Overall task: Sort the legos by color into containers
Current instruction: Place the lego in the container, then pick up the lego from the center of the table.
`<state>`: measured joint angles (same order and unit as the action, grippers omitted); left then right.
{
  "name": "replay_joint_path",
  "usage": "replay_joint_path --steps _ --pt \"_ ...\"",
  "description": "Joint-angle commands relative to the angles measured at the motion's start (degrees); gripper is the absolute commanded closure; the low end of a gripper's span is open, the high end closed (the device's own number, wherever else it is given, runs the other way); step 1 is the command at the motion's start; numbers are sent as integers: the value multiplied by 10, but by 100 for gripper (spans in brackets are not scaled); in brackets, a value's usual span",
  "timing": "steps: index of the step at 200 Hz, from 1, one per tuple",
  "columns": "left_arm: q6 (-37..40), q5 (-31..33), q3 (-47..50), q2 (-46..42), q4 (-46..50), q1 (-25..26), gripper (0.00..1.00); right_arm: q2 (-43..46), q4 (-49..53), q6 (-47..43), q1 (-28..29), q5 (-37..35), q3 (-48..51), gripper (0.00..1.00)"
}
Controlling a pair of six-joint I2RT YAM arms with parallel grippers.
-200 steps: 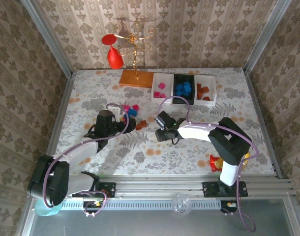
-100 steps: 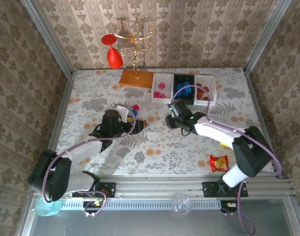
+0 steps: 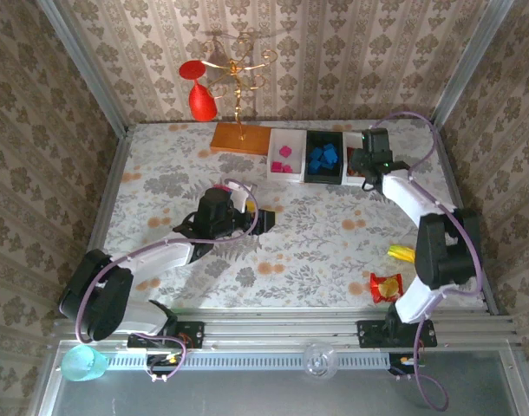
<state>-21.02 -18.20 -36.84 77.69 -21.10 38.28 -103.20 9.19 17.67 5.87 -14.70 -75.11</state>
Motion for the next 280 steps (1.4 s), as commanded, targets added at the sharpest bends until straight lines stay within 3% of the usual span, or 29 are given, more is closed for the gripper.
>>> replay_joint_path --steps 1,28,47,92,122,154,215,280 --pt "5 2 -15 -7 -3 4 19 -62 24 -12 -14 -41 -59 58" --pt "7 12 -11 -15 4 5 19 -124 61 0 -29 -40 -116 56" --pt "9 31 -10 -20 24 5 19 -128 60 -4 -31 -30 -124 46" --pt "21 64 2 -37 58 -21 19 4 -13 -1 -17 79 -24 34" --pt "15 67 18 -48 71 -68 19 94 -64 10 26 137 65 30" --pt "14 81 0 -42 142 -117 19 122 -76 -8 118 155 113 27" --pt "19 105 -18 -20 215 -204 19 11 -77 -48 271 208 57 24" --pt "14 86 28 -78 218 -261 18 -176 -44 -72 325 240 -108 41"
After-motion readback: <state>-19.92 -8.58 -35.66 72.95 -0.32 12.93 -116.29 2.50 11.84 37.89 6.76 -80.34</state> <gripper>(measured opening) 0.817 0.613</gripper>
